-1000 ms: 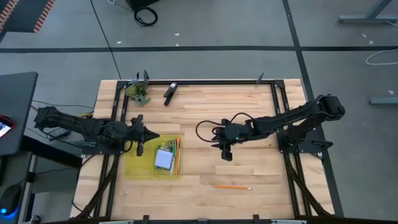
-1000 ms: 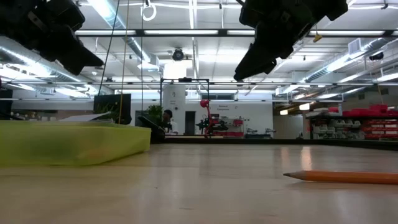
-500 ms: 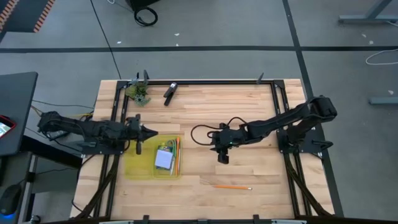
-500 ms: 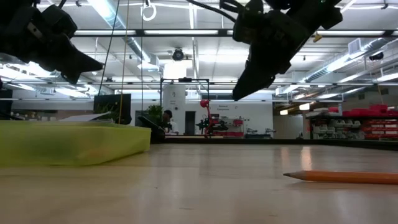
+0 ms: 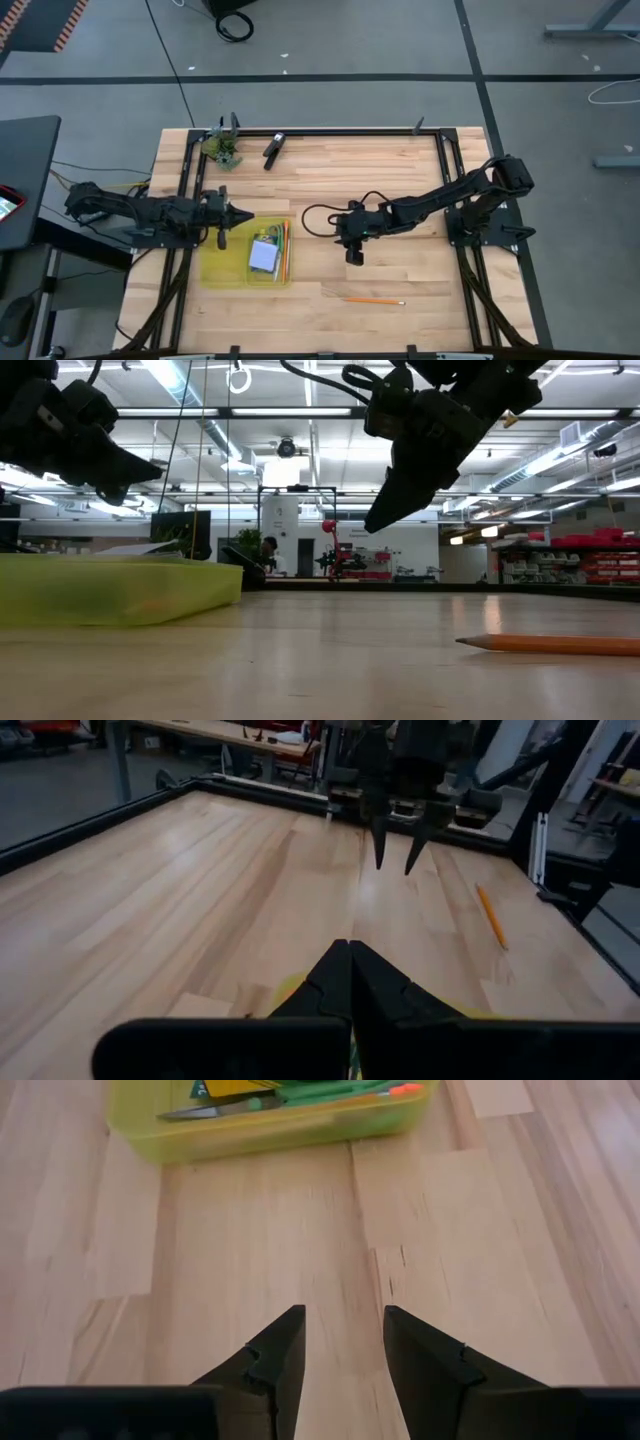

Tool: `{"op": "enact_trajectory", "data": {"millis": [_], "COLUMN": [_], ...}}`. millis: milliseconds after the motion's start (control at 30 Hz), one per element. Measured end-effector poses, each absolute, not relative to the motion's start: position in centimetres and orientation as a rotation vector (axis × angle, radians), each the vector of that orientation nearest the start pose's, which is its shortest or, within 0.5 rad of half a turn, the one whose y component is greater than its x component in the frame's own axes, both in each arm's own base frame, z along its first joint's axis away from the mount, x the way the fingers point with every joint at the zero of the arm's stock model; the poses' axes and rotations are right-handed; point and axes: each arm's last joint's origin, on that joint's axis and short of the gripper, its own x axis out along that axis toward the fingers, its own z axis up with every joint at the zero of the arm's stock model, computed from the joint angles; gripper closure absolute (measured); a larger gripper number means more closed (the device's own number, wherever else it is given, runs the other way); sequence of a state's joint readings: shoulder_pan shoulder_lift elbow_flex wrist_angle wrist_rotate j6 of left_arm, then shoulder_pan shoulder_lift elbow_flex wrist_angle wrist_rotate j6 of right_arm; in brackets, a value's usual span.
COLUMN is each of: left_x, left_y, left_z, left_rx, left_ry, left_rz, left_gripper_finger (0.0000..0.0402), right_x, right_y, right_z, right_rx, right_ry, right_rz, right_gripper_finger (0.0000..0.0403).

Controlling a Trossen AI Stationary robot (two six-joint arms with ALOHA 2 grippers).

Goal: Pack school essentials
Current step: Put the orange pencil into the yellow pencil box

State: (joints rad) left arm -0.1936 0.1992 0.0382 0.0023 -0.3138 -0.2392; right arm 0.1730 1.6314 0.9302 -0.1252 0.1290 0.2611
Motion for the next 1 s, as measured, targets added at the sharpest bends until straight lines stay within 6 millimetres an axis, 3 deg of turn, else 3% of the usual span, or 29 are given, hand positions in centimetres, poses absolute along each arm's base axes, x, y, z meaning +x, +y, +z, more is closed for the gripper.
{"op": "enact_trajectory", "data": {"millis": [633, 1000], "left_x": [10.7, 10.8], "left_y": [-1.3, -1.3], "left_z": [15.7, 16.4], "left_rx": [-0.202, -0.280], "left_ry": [0.110, 0.029], "left_rz": [0.103, 0.095], "left_gripper_finger": [0.0394, 0.0362], "right_x": [32.5, 31.6], "right_y": [5.4, 7.9], "right_z": [18.6, 18.3], "right_rx": [0.120, 0.083], "right_ry": [0.789, 0.820], "right_rz": [-0.057, -0.030], "right_gripper_finger": [0.0260, 0.0260]}}
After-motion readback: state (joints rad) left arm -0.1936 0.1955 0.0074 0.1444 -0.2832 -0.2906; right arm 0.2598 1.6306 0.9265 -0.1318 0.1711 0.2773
